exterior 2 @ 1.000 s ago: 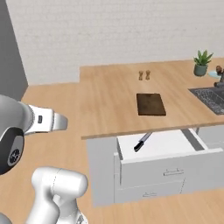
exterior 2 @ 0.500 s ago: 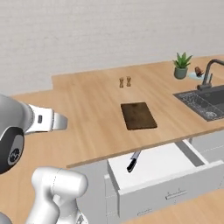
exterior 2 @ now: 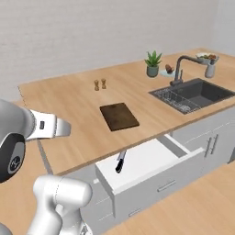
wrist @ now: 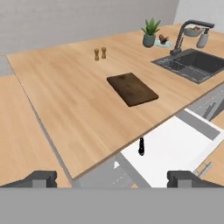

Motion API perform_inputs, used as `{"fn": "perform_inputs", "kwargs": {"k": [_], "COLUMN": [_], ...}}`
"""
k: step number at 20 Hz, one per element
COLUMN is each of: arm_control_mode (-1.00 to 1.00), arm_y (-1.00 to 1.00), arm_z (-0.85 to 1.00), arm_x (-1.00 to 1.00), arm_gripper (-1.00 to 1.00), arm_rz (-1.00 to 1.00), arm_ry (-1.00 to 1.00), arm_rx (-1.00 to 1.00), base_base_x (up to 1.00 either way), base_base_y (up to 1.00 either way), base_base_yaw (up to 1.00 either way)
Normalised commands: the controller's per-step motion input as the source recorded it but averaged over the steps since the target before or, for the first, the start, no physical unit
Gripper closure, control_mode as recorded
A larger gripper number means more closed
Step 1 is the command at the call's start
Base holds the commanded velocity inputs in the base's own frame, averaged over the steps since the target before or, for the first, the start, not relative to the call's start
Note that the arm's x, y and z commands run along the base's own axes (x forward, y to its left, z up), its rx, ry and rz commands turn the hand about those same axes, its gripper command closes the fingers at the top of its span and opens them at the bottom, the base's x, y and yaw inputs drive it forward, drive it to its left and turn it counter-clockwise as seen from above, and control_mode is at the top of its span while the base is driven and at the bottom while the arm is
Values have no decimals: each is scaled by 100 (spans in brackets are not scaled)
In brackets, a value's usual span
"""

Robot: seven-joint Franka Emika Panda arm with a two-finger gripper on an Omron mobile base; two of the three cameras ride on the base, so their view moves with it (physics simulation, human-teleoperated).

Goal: Pick up the knife from the drawer and place it on the cutting board. Then place the meat from the plate to the cutting board.

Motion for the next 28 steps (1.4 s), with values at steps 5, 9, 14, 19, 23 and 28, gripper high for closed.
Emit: {"fn": "perform_inputs", "kwargs": {"k": [5,9,14,19,23,28], "arm_control_mode": [100,100,-100,-100,-100,-100], "arm_y": [0,0,-16,-63,-58,-35], "arm_z": [0,0,0,-8,-12,-28], "arm_x": [0,0,1,1,19,36], "arm_gripper": [-100,-100,-100,-100,-100,-100], "arm_rz": [0,0,-5,-1,-1,-6], "arm_ry": [0,0,2,21,41,46], "arm_rx": [0,0,1,13,7,0], "base_base_x": [-3,-12,2,0,0,0], "base_base_y": [-7,-13,0,0,0,0], "base_base_yaw": [-33,-26,-14,0,0,0]}}
